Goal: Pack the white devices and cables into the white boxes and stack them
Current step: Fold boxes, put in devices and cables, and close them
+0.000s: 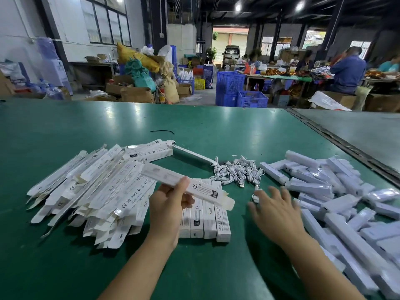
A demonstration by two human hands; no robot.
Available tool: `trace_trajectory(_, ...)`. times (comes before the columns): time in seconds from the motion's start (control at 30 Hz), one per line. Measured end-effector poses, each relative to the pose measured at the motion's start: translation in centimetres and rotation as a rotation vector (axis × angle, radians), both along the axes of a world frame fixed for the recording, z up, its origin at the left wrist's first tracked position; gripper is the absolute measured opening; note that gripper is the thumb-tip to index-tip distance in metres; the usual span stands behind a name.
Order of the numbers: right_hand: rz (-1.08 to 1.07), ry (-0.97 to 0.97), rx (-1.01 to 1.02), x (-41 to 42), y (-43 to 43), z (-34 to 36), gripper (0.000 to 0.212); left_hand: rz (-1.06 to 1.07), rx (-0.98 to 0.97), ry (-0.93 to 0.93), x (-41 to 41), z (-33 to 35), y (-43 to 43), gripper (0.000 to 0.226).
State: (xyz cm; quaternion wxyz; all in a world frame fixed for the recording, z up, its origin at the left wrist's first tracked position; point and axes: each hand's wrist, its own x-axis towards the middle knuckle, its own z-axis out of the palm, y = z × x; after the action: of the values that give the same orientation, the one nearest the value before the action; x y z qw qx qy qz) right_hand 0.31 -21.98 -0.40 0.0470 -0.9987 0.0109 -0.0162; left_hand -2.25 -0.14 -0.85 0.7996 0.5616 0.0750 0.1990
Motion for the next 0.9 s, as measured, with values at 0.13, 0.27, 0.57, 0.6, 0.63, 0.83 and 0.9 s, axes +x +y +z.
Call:
trace_trajectory(0.13,-0.188,0.064,0.055,0.7,-1.8,0.0,0.047,-0.03,-0.096,0.008,0.1,0.1,0.2,0.012)
trace_trajectory(0.27,-0.193,0.083,0.031,0.8,-1.5,-0.1,0.053,-0.021,-0.177,0.038,0.3,0.1,0.4,0.011)
trace_trajectory(0.57,-0.013,-0.014,0.018,1.3,-2.0,-1.1,0.053,0.007,-0.235,0.062,0.4,0.3,0.7,0.014)
trace_trajectory(0.6,-0.024,-0.016,-0.031,1.4,-2.4,-1.1,0.049,0.014,-0.239,0.061,0.4,0.3,0.7,0.015)
trace_trajectory(0.63,-0.035,-0.027,-0.07,1.5,-2.7,-0.9,0.045,0.021,-0.245,0.061,0.4,0.4,0.7,0.015)
trace_trajectory(0.83,-0.042,-0.212,-0.026,1.2,-1.9,-0.3,0.038,0.054,-0.261,0.048,0.4,0.6,0.7,0.011)
trace_trajectory(0.9,-0.02,-0.342,0.081,0.7,-1.0,0.2,0.027,0.067,-0.244,0.044,0.4,0.5,0.8,0.012)
